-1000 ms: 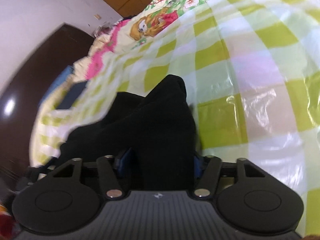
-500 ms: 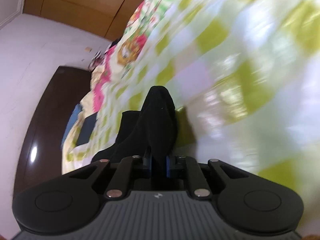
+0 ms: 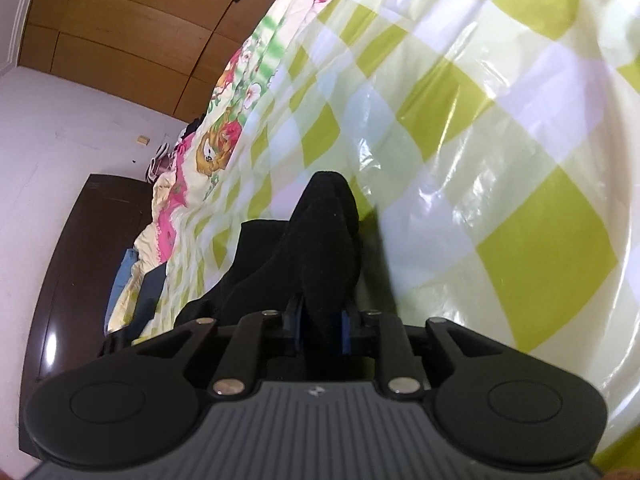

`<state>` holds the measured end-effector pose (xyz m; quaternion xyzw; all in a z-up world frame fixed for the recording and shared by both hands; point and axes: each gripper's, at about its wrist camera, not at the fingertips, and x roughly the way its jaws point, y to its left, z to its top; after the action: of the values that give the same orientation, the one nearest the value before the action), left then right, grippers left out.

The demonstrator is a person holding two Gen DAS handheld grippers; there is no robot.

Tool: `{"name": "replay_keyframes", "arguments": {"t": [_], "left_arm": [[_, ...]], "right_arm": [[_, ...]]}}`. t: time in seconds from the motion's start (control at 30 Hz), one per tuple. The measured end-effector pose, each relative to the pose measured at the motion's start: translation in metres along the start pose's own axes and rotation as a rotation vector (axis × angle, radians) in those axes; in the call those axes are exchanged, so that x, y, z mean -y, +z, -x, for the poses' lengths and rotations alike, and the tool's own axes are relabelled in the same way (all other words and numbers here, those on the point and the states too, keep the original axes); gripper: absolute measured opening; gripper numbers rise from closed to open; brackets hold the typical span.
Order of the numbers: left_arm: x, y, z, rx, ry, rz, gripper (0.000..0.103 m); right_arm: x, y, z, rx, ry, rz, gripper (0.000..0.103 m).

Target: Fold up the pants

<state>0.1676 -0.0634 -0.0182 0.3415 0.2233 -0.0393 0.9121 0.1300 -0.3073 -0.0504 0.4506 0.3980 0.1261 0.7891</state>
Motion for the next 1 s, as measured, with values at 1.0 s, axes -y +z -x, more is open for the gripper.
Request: {"name": "replay_keyframes", "arguments": {"t": [1.0], "left_arm": [[-0.015, -0.075, 0.058, -0.008, -0.09, 0.162, 0.091]], "right_arm": [[-0.124, -0.027, 0.005, -0.021, 0.058, 0.114, 0.018]]}}
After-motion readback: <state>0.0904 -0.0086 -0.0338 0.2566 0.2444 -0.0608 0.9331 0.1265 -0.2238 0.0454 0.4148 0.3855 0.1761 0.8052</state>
